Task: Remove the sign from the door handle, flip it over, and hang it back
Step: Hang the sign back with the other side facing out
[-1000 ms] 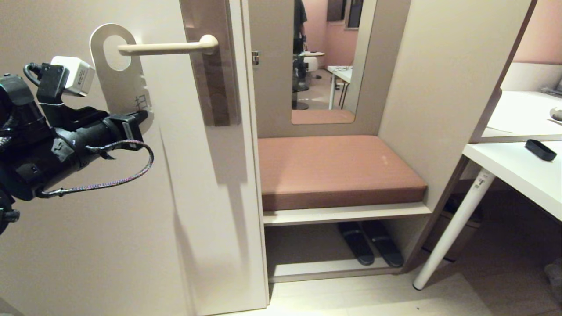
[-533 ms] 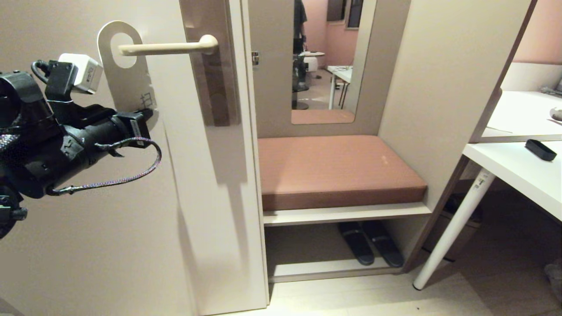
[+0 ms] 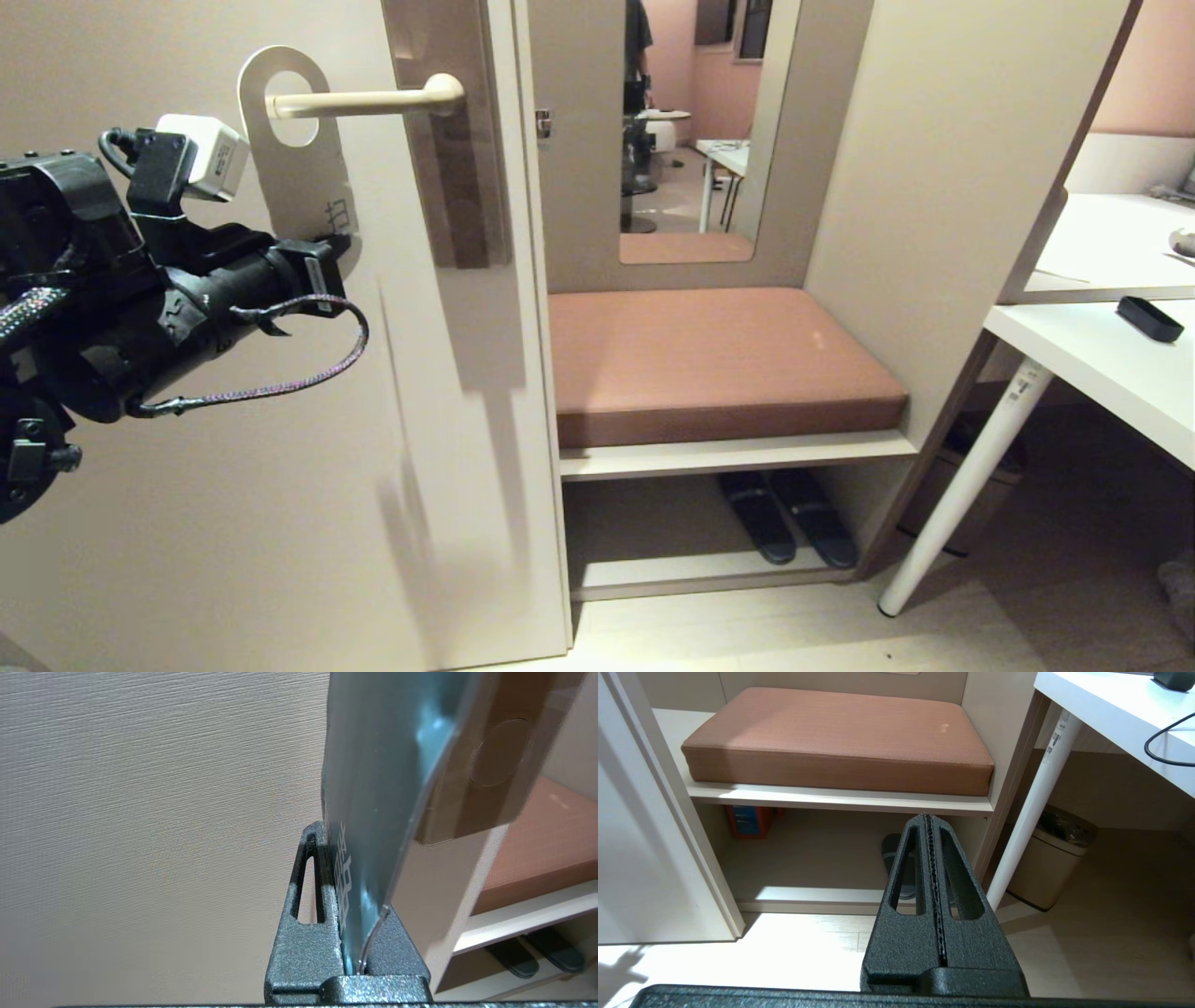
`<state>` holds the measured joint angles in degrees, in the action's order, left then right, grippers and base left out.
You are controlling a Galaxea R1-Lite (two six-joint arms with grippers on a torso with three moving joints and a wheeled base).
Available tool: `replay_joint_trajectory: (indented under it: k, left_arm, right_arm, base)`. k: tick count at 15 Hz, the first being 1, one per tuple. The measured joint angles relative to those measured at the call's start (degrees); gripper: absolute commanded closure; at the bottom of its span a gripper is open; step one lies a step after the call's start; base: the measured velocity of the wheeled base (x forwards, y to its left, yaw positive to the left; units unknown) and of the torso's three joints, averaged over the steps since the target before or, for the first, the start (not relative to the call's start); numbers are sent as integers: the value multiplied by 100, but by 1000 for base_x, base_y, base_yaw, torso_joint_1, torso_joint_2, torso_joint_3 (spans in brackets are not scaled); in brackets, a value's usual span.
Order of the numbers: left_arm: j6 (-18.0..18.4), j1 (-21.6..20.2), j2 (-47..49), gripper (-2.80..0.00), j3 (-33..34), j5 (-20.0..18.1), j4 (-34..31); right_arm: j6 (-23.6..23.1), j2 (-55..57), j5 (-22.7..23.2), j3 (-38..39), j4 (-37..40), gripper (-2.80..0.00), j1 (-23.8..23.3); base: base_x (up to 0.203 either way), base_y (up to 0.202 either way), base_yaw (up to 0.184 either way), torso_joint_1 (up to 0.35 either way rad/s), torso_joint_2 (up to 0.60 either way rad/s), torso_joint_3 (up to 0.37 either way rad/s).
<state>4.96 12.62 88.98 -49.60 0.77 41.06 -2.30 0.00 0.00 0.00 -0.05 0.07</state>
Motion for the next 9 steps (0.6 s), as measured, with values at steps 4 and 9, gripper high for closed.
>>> replay_joint_trajectory:
  k: [4, 9]
  left_arm:
    - [41, 140, 32, 0, -17, 0, -1]
    - [148, 321, 220, 0, -287, 9, 1]
  right_arm:
    - [2, 0, 0, 0, -2, 0, 0]
    - [2, 0, 0, 0, -2, 0, 0]
  base:
    - [0, 0, 0, 0, 0, 0]
    - [0, 0, 0, 0, 0, 0]
